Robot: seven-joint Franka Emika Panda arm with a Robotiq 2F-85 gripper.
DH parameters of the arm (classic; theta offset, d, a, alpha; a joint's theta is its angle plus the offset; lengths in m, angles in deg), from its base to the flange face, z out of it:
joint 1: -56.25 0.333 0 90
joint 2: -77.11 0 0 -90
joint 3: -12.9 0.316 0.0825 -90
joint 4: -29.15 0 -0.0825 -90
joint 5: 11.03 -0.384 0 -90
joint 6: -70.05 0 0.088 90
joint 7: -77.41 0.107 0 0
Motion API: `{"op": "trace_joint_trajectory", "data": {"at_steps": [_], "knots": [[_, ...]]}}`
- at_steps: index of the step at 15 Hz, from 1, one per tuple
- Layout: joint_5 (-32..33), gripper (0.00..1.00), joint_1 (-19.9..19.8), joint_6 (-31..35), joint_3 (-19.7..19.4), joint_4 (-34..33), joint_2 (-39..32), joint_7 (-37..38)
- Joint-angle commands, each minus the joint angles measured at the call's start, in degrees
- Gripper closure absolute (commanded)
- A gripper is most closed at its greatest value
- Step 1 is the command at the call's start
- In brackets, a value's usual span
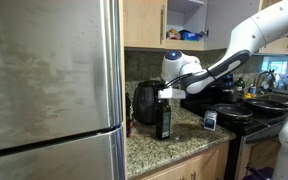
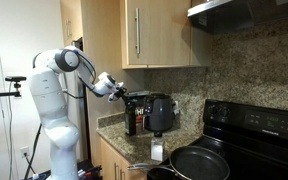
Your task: Move the olive oil bottle to the right
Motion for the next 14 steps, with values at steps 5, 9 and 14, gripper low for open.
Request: {"op": "trace_joint_trajectory", "data": {"at_steps": [5, 9, 14], "knots": [[9.81, 0.34, 2.22, -0.57, -1.79, -3.5, -6.42, 8.46], [12.87, 0.61, 3.44, -0.38, -2.3, -2.76, -5.54, 10.81], [21.71, 0.91, 3.76, -2.99, -2.59, -1.9, -5.25, 17.91]]}}
